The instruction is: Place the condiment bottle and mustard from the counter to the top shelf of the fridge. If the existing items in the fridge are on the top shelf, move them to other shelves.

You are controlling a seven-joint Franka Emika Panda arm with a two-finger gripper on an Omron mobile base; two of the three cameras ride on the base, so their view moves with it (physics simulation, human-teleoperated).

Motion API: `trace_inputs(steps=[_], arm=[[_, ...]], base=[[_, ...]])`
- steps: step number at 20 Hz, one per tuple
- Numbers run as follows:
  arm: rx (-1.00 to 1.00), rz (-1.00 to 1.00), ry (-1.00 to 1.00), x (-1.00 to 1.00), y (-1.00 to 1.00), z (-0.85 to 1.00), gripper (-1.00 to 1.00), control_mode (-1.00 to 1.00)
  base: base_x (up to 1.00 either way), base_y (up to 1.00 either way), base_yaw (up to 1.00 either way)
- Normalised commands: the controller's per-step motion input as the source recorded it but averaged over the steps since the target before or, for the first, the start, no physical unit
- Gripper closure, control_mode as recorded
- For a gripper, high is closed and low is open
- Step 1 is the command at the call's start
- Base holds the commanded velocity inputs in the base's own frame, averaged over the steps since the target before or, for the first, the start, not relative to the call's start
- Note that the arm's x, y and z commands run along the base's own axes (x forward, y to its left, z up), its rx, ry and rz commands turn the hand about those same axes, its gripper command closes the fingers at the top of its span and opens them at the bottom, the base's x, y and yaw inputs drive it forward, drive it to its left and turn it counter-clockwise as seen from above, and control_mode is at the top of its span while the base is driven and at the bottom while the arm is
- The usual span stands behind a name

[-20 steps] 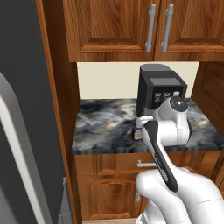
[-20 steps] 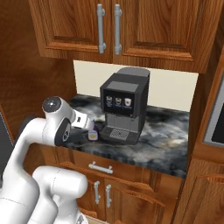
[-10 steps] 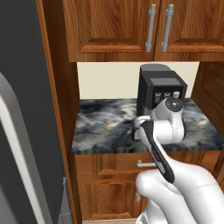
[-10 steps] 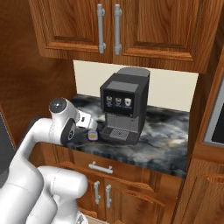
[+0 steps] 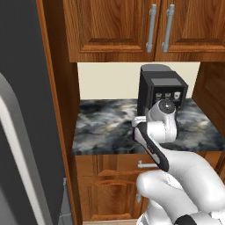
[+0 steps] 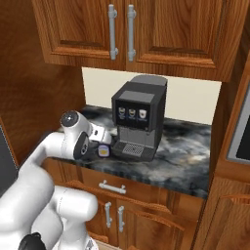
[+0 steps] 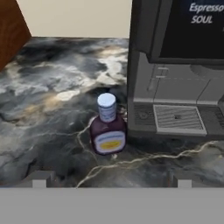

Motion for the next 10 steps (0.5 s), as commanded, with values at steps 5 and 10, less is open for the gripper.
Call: trace_inputs(steps=[5,10], arm=[[-0.01,-0.01,0.00,0.36,0.00,-0.16,-1.00,-1.00],[-0.02,-0.01,0.00,0.38,0.00,-0.19,-1.00,-1.00]], base=[[0.00,0.00,0.00],[0.00,0.00,0.00]])
